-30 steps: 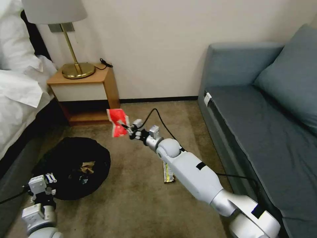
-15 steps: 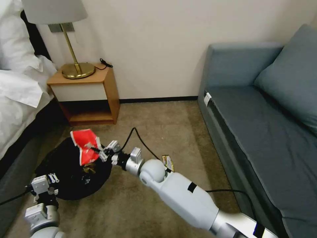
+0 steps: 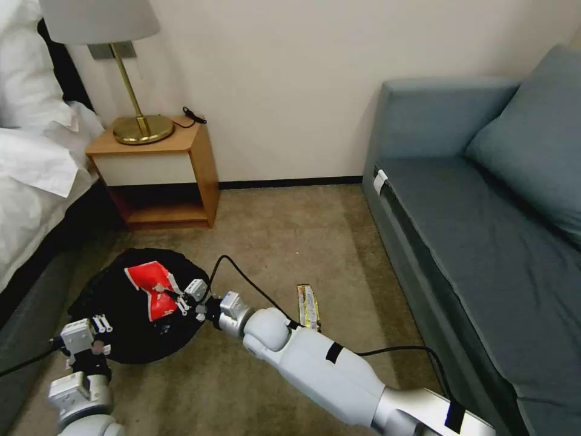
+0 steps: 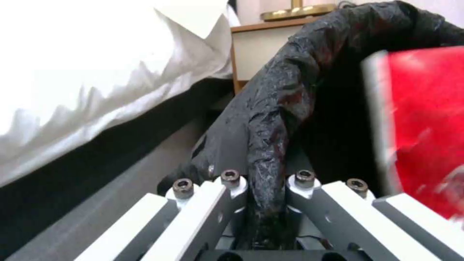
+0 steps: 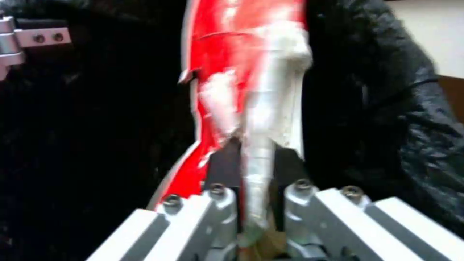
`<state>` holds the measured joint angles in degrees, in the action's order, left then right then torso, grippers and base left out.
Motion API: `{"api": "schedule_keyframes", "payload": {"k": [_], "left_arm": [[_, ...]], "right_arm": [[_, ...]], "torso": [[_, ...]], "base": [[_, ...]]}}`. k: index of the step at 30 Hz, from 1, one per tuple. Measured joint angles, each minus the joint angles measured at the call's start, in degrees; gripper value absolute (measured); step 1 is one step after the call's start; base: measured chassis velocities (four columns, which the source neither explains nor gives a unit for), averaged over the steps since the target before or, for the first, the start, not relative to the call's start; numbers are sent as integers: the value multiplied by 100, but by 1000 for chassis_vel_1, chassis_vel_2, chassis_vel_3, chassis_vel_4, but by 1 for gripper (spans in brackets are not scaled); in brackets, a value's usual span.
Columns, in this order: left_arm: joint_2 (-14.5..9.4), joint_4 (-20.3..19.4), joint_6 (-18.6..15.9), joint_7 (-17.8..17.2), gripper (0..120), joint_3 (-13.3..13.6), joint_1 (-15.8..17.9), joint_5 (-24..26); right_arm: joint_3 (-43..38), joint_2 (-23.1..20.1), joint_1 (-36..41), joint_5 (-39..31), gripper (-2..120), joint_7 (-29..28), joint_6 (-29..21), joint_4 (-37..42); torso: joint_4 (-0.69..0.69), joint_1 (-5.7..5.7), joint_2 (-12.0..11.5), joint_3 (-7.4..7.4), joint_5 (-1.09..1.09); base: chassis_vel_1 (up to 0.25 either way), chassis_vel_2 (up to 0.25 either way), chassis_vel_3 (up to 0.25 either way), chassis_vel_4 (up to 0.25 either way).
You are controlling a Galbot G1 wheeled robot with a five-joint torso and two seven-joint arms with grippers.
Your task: Pick up the trash bin, then pick up the garbage on the floor and place it into the trash bin.
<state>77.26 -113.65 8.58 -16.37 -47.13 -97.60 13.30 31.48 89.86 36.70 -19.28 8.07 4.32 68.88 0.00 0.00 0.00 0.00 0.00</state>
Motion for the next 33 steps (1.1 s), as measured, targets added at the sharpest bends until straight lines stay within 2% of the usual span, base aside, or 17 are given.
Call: {"api": "schedule_keyframes", "payload": {"k": [2,5,6,9,10,13,15,19,23,29,33], "left_arm": [[-4,32,49,58,5,3,12,-40],[-5,82,71,110,5,20,71,-77],[-5,82,71,110,5,20,71,-77],[-9,140,68,117,5,29,134,-81],[-9,140,68,117,5,29,134,-81],[-26,222,67,119,5,31,170,-81],[-51,359,74,119,5,32,218,-79],[-74,448,87,119,5,32,260,-58],[-130,596,93,117,5,31,347,26],[-147,660,126,113,5,28,374,55],[-157,667,162,108,5,24,370,61]], "right_arm": [[36,10,-2,6,21,-35,-2,-12],[90,16,-12,36,35,-65,-5,-32],[90,16,-12,36,35,-65,-5,-32],[79,-31,-7,112,50,-61,9,-9],[79,-31,-7,112,50,-61,9,-9],[-1,-80,19,140,61,-35,35,70],[-103,-199,53,147,73,-18,47,200],[-194,-331,80,146,82,-13,83,304],[-539,-612,117,113,98,113,148,324],[-884,-831,127,105,100,128,41,172],[-1145,-979,87,306,100,-362,-666,-316]], "torso": [[0,0,0,0,0],[0,0,0,0,0],[0,0,0,0,0],[0,0,0,0,0],[0,0,0,0,0],[0,0,0,0,0],[0,0,0,0,0],[0,0,0,0,1],[-1,0,0,0,1],[-1,0,0,0,1],[-1,0,0,0,2]], "base": [[0,0,0,0],[0,0,0,0],[0,0,0,0],[0,0,0,0],[0,0,0,0],[0,0,0,0],[0,0,0,0],[0,0,0,0],[0,0,0,0],[0,0,0,0],[0,0,0,0]]}}
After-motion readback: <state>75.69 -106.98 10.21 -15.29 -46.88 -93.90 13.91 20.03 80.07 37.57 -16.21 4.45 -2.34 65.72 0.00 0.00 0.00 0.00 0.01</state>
